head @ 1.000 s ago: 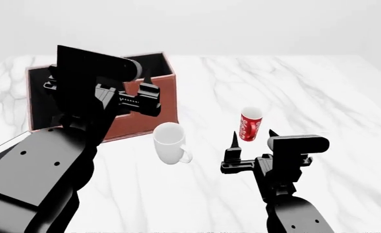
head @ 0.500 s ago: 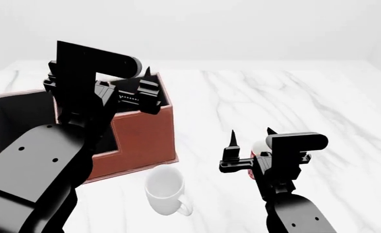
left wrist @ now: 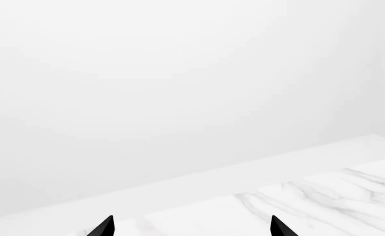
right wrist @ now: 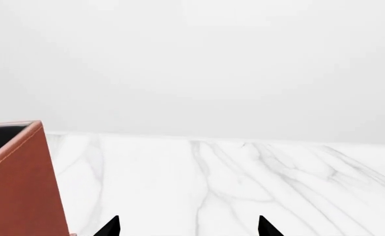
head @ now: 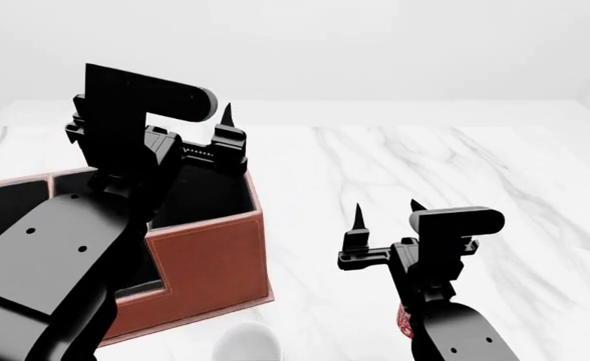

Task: Pick up the red mug and place it to the right of the caddy.

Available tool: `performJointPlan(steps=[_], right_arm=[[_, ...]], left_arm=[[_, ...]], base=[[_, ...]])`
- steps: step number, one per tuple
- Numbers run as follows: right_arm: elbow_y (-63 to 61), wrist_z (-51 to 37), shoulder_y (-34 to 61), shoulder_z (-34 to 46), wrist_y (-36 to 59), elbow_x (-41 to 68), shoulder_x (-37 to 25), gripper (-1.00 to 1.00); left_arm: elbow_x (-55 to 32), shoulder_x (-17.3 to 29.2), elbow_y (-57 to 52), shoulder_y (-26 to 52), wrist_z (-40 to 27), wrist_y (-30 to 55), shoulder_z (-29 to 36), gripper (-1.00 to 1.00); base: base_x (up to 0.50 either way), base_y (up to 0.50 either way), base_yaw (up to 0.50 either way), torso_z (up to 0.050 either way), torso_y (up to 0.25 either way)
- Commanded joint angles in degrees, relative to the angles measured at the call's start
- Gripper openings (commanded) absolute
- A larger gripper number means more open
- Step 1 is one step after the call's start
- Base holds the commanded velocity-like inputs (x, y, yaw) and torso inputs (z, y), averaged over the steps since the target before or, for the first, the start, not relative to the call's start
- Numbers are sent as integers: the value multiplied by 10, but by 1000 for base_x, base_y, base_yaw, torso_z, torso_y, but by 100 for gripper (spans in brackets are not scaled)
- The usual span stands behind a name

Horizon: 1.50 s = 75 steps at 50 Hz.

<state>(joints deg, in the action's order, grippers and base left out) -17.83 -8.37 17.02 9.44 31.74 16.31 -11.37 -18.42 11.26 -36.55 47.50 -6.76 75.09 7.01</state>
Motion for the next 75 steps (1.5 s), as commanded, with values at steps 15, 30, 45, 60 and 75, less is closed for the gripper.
performJointPlan(steps=[15, 30, 45, 60, 75], right_arm=[[1, 5, -4, -8, -13, -6, 4, 100], [-68, -24, -173, -59, -106, -21, -32, 100], [-25, -11, -267, -66, -184, -32, -44, 100], [79, -2, -233, -53, -201, -30, -32, 100], [91, -3, -220, -49, -198, -27, -33, 100]], left_arm=[[0, -9, -5, 0, 7, -3, -17, 100], [-4, -5, 2, -5, 5, -14, -18, 100], [-9, -3, 0, -4, 1, -12, -19, 100], [-15, -1, -4, -4, -4, -8, -20, 100], [-21, 1, -3, -4, -6, -12, -20, 100]], base=[[-384, 0, 0, 0, 0], [0, 0, 0, 0, 0], [0, 0, 0, 0, 0], [0, 0, 0, 0, 0], [0, 0, 0, 0, 0]])
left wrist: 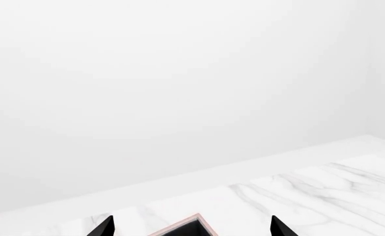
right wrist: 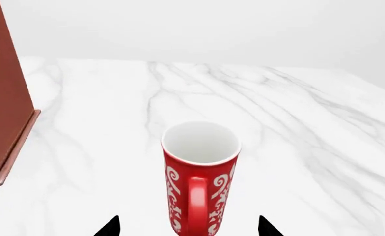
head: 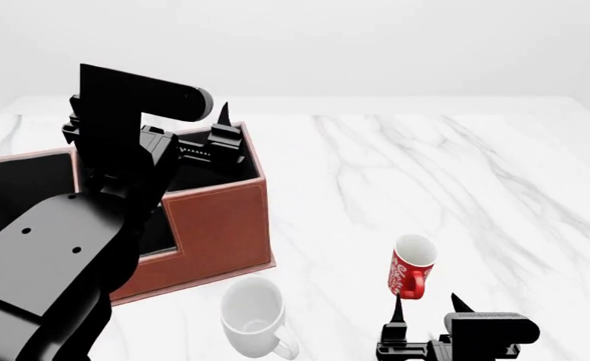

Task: Pick up the red mug and place it to the right of the caddy.

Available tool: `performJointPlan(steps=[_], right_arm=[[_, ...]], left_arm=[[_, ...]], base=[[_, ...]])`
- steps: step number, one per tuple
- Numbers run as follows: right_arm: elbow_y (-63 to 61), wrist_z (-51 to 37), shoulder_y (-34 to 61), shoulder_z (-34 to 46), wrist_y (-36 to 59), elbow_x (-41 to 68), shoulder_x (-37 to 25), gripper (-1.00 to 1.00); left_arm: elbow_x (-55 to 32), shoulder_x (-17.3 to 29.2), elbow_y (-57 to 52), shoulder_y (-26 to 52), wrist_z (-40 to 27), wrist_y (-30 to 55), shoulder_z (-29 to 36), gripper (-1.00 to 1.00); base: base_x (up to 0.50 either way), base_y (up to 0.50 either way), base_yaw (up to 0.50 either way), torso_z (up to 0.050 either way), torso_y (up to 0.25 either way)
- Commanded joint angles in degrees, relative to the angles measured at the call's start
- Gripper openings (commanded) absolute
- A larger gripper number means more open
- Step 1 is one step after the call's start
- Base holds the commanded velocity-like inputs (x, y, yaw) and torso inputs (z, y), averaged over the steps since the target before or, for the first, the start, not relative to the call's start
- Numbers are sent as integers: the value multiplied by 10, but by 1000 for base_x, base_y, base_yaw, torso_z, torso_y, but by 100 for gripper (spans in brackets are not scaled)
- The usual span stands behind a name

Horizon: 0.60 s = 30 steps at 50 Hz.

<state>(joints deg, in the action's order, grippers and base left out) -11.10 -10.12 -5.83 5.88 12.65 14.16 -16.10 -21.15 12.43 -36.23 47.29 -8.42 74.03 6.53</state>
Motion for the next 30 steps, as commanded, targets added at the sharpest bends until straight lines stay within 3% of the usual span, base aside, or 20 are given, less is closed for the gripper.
performJointPlan(steps=[1, 30], right_arm=[[25, 15, 10, -13, -8, -5, 15, 100], [135, 16, 107, -3, -5, -3, 25, 100]], left_arm=[[6, -11, -6, -2, 11, -2, -16, 100], [-3, -7, 1, -7, 6, -11, -12, 100]], base=[[0, 0, 0, 0, 0], [0, 0, 0, 0, 0]])
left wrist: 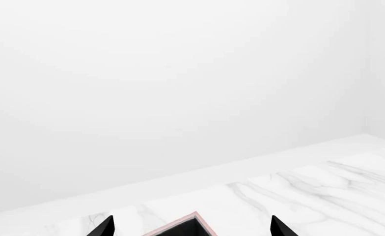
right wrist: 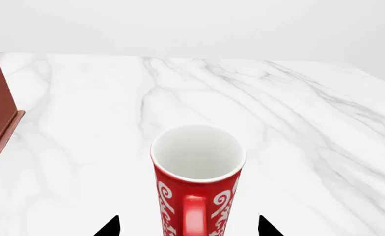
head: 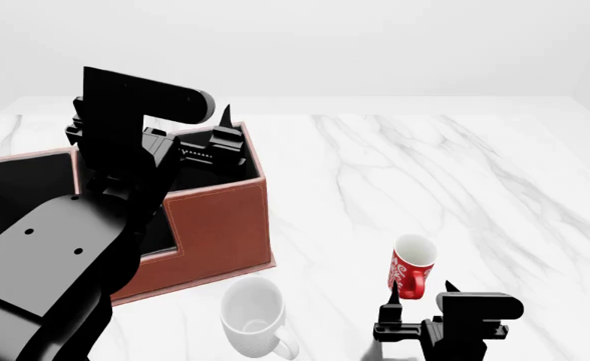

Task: Pick up the red mug and place it to the right of the caddy.

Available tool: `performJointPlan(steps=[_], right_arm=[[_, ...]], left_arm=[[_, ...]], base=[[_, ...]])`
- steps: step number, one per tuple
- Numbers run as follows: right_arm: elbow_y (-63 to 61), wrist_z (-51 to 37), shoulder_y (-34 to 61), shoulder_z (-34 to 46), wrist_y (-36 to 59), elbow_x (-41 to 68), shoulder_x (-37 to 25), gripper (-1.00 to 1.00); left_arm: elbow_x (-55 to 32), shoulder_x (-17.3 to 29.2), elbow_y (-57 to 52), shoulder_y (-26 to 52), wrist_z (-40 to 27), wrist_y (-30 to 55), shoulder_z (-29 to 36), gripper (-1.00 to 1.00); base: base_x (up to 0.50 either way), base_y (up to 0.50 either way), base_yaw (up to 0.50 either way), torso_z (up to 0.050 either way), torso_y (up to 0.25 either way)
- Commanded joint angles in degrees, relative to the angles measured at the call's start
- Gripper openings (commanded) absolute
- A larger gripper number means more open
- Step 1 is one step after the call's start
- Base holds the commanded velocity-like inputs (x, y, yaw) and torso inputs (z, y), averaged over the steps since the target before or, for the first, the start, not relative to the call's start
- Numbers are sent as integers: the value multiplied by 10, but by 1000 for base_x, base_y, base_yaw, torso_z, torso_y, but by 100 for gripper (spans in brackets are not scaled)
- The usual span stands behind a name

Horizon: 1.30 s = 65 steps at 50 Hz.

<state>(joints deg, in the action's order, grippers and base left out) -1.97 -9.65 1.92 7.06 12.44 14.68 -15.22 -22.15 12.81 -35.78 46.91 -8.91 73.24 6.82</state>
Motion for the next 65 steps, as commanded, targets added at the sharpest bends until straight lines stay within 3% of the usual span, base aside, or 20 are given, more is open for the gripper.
performJointPlan(steps=[1, 6, 7, 29, 44, 52, 61, 65], right_arm=[[49, 12, 32, -16, -2, -6, 17, 100], [45, 10, 29, -14, 0, -6, 15, 100], [47, 10, 29, -15, 0, -5, 15, -100], [35, 5, 36, -10, -1, -4, 9, -100], [13, 56, 192, 59, 71, -5, 13, -100], [183, 108, 295, 100, 28, -12, 61, -100], [461, 145, 388, 146, -130, -51, 131, -100], [578, 143, 433, 192, -200, -16, 152, -100]], left_arm=[[7, -10, -3, -3, 10, -4, -15, 100], [5, -9, -3, -4, 9, -4, -15, 100], [5, -9, -2, -4, 9, -4, -15, 100], [-4, -6, -5, -4, 3, -3, -17, 100], [-9, -3, 1, -7, 3, -11, -24, 100], [-12, 0, 0, -9, 2, -12, -28, 100], [-15, 1, 4, -9, 1, -16, -28, 100], [-16, 2, 2, -11, 0, -16, -29, 100]], base=[[0, 0, 0, 0, 0], [0, 0, 0, 0, 0], [0, 0, 0, 0, 0], [0, 0, 0, 0, 0], [0, 0, 0, 0, 0], [0, 0, 0, 0, 0], [0, 0, 0, 0, 0], [0, 0, 0, 0, 0]])
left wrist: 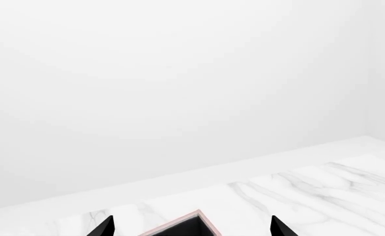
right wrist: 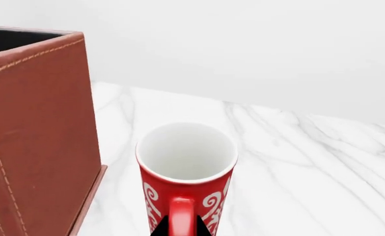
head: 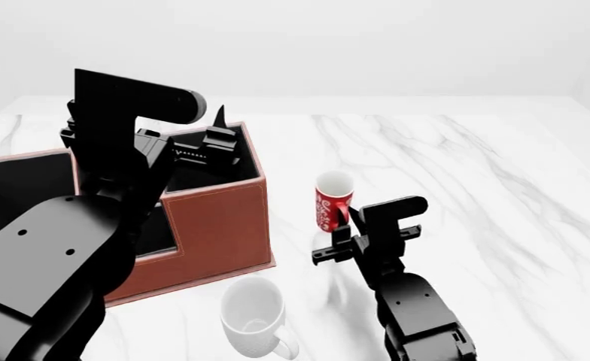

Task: Pick up the red mug and place it to the right of the caddy.

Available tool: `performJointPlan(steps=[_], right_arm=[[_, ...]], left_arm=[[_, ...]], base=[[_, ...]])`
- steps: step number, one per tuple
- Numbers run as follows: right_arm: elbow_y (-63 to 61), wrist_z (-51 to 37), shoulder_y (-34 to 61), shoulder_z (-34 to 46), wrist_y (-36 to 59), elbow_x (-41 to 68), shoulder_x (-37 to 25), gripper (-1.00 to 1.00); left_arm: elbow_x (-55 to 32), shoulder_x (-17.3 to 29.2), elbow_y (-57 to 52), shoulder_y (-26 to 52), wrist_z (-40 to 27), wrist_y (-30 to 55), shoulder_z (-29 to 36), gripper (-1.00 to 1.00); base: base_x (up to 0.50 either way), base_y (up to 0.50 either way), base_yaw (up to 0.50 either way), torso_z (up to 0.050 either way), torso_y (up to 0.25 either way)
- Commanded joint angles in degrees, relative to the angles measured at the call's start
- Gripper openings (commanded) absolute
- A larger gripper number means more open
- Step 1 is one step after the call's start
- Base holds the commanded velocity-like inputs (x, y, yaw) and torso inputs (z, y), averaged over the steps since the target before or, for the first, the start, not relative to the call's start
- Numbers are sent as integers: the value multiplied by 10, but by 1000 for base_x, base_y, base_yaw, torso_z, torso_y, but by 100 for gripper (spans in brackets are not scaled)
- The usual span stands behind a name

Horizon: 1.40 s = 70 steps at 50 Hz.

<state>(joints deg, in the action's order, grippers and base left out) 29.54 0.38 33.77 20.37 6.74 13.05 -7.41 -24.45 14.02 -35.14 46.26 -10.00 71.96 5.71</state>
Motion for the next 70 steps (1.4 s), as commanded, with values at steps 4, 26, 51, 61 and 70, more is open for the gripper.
performJointPlan(steps=[4, 26, 51, 61, 70], right_arm=[[342, 9, 156, 218, -201, 147, 74, -100], [419, -31, 195, 561, -299, 477, 74, -100], [437, -41, 179, 628, -274, 531, 74, -100], [436, -41, 179, 632, -269, 537, 74, -100], [435, -48, 181, 635, -261, 540, 74, 100]], left_arm=[[5, -9, -5, -3, 10, -1, -19, 100], [-2, -3, -7, -10, 6, -5, -21, 100], [-12, 1, -13, -11, 0, -3, -24, 100], [-14, 2, -10, -11, -2, -6, -22, 100], [-18, 4, -11, -11, -4, -6, -24, 100]], base=[[0, 0, 0, 0, 0], [0, 0, 0, 0, 0], [0, 0, 0, 0, 1], [0, 0, 0, 0, 0], [0, 0, 0, 0, 0]])
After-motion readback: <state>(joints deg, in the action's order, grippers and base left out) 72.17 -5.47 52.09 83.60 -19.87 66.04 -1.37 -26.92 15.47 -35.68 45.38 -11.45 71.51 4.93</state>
